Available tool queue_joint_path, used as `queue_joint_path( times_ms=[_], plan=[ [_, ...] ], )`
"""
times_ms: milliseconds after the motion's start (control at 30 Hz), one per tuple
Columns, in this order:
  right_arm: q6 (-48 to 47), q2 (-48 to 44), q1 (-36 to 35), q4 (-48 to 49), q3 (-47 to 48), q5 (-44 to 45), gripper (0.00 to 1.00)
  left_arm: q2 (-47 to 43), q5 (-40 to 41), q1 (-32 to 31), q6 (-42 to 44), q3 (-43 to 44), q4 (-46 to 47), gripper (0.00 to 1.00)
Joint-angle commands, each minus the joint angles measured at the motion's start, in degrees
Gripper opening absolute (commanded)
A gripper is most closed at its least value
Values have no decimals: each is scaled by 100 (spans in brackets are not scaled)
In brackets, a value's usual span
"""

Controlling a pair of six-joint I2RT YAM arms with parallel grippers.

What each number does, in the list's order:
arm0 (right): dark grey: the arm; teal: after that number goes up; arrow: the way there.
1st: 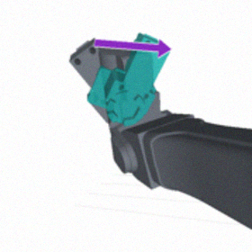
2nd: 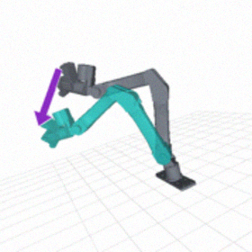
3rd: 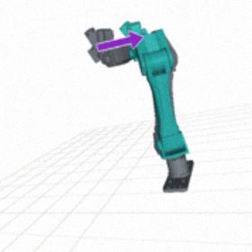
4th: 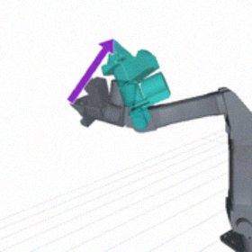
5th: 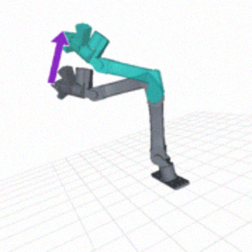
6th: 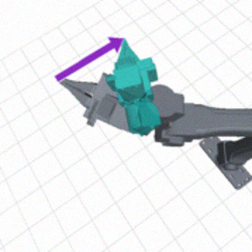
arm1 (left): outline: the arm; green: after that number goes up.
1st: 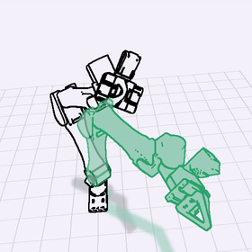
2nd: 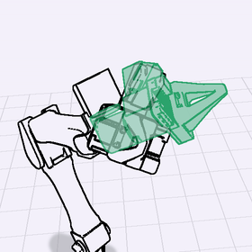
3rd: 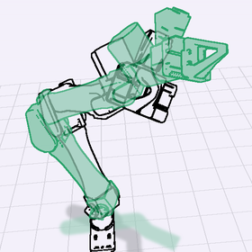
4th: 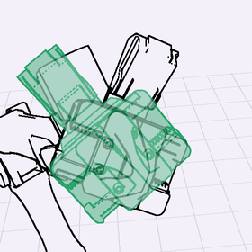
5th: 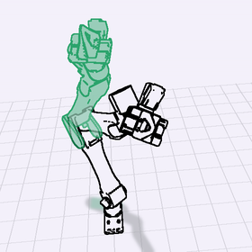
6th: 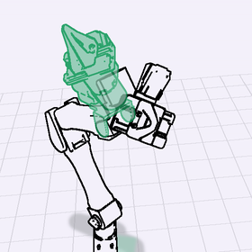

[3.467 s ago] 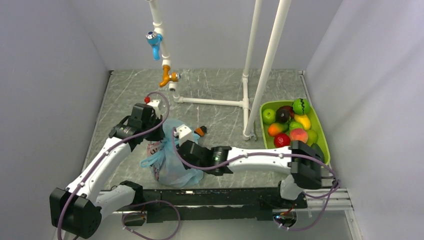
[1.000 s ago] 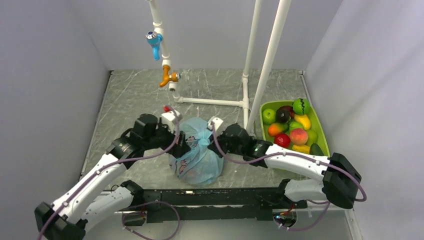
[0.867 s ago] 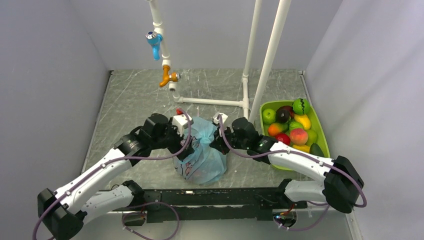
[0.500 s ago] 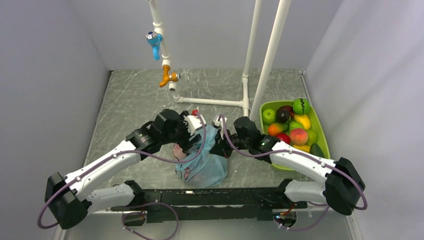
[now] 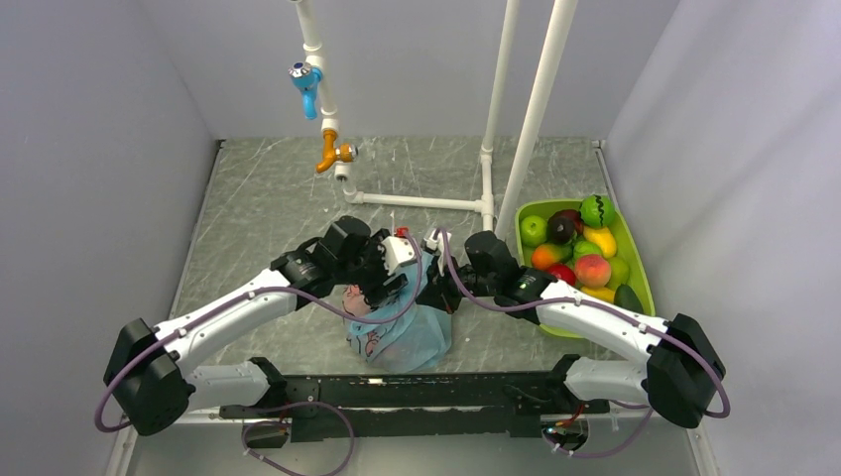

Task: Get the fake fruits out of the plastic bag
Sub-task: Untie the plastic bag at the center of the board.

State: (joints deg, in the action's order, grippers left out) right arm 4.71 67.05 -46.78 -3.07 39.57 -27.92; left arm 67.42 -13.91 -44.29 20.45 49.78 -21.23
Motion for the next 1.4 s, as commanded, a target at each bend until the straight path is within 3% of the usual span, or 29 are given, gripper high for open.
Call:
queue_joint_path(
  times_ms=[0,33,300,333,433,567,800,1000,1133,1267,1367],
  plan=[
    [102,-164,24,281,201,61,0,322,-166,-18,42,78,38,72],
    [115,-169,24,420,196,59,0,423,-26,-19,45,150,8,68],
    [260,-161,20,526,144,355,0,652,1124,-12,-105,497,-21,3],
    [299,-188,17,520,128,428,0,609,1329,-16,-136,479,39,0],
    [496,-377,17,586,-27,894,0,325,2259,-15,-314,333,333,0],
    [794,-810,9,710,-405,1641,0,-351,2910,-11,-530,-26,880,0],
    [1686,-1665,2,1177,-1271,2701,0,-1496,3392,-14,-656,-679,1665,0],
    [2794,-1902,-128,2017,-2199,2496,2,-1651,3293,-15,-636,-684,1579,0],
    [2415,-1901,-370,1209,-1720,2654,18,-1517,3151,-12,-643,-562,1400,0],
    [1311,-2142,-791,149,-960,3108,52,-1411,3198,-14,-729,-460,1299,0],
    [408,-2138,-980,-150,-480,3060,64,-1351,3186,-14,-776,-388,1240,0]
  ],
)
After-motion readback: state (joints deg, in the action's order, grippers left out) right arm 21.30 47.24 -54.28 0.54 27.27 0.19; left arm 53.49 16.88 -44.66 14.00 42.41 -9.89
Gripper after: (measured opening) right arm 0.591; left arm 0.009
